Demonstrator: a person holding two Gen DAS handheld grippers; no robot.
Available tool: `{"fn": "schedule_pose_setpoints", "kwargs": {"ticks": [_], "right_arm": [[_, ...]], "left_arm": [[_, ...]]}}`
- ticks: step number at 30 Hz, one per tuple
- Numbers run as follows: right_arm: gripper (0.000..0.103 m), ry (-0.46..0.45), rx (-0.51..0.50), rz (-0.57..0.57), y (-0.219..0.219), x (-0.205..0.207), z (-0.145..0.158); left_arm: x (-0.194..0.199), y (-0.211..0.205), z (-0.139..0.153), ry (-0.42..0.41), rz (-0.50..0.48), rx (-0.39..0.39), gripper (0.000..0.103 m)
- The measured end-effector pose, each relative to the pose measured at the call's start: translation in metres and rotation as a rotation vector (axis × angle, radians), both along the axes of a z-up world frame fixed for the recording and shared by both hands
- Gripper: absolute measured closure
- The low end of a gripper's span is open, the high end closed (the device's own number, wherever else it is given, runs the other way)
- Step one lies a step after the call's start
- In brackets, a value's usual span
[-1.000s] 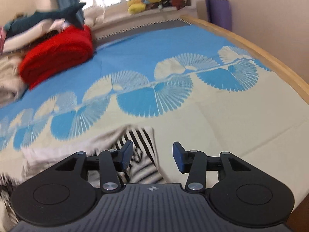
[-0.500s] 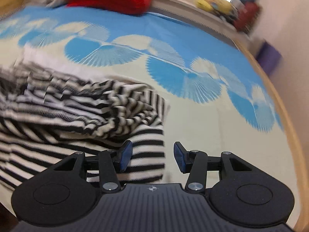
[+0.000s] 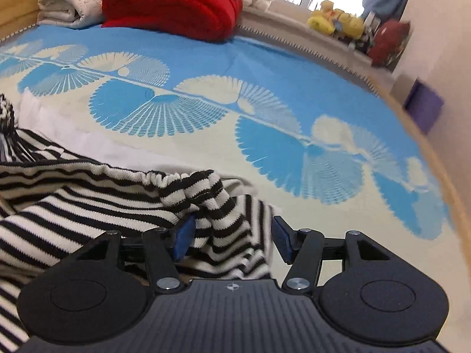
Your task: Fold small clothes
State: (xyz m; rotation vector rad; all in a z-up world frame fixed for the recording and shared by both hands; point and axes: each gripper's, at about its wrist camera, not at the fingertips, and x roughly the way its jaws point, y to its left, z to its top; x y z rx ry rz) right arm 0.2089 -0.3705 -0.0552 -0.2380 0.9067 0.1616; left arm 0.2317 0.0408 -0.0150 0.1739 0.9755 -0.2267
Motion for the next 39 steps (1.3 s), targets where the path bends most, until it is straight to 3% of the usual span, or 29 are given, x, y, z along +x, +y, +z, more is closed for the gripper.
{"fn": "schedule_pose_setpoints", "kwargs": {"ticks": [2,5,6,7,9,10,12,13,15,17,19,21,25,28,30,31,33,34,37,39], "right_arm": [[0.044,0.015,0.013,0.025,0.003,0.008,-0.006],[0.044,0.040,0.001,0.054,0.009,0.017,-0.014],[0.046,0.048,-0.009,0.061,0.011,0.019,-0.017],[0.049,0.053,-0.013,0.068,0.012,0.022,-0.018],[0.080,0.059,0.024,0.072,0.011,0.027,-0.013],[0.094,0.041,0.051,0.059,0.006,0.029,-0.005],[0.097,-0.033,0.242,-0.071,-0.025,0.037,0.024],[0.098,-0.073,0.350,-0.159,-0.046,0.039,0.036],[0.098,-0.125,0.418,-0.293,-0.070,0.043,0.041],[0.098,-0.097,0.292,-0.317,-0.061,0.051,0.029],[0.099,-0.035,0.175,-0.299,-0.043,0.060,0.011],[0.101,-0.045,0.126,-0.280,-0.030,0.065,0.006],[0.102,-0.169,0.166,-0.358,-0.031,0.067,0.022],[0.102,-0.242,0.156,-0.383,-0.029,0.070,0.027],[0.101,-0.195,0.149,-0.380,-0.023,0.078,0.018],[0.100,-0.124,0.147,-0.379,-0.022,0.085,0.009],[0.092,0.062,0.125,-0.381,-0.021,0.095,-0.017],[0.089,0.109,0.123,-0.378,-0.021,0.094,-0.025],[0.088,0.112,0.135,-0.359,-0.022,0.084,-0.017],[0.079,0.077,0.174,-0.382,-0.032,0.071,0.000]], "left_arm": [[0.005,-0.005,-0.004,-0.010,-0.007,0.038,0.021],[0.013,-0.004,-0.010,0.004,-0.010,0.036,0.039],[0.015,-0.003,-0.012,0.019,-0.016,0.034,0.056],[0.016,-0.002,-0.013,0.032,-0.028,0.033,0.081],[0.018,0.001,-0.009,0.011,-0.026,0.049,0.098],[0.019,0.005,-0.002,-0.045,0.012,0.059,0.098],[0.022,0.027,0.021,-0.165,0.134,-0.036,0.098],[0.024,0.038,0.026,-0.191,0.182,-0.098,0.098],[0.034,0.049,0.019,-0.150,0.232,-0.144,0.097],[0.044,0.037,-0.003,-0.060,0.199,-0.046,0.097],[0.049,0.027,-0.013,-0.044,0.174,0.023,0.098],[0.052,0.029,-0.011,-0.051,0.205,-0.020,0.098],[0.052,0.045,0.009,-0.149,0.290,-0.151,0.098],[0.058,0.044,0.012,-0.186,0.318,-0.150,0.098],[0.072,0.041,0.003,-0.115,0.328,-0.131,0.090],[0.079,0.040,-0.008,-0.023,0.331,-0.125,0.073],[0.086,0.040,-0.028,0.151,0.315,-0.153,0.061],[0.085,0.039,-0.030,0.180,0.309,-0.159,0.061],[0.076,0.040,-0.010,0.126,0.296,-0.145,0.053],[0.062,0.047,0.007,0.103,0.306,-0.184,0.049]]}}
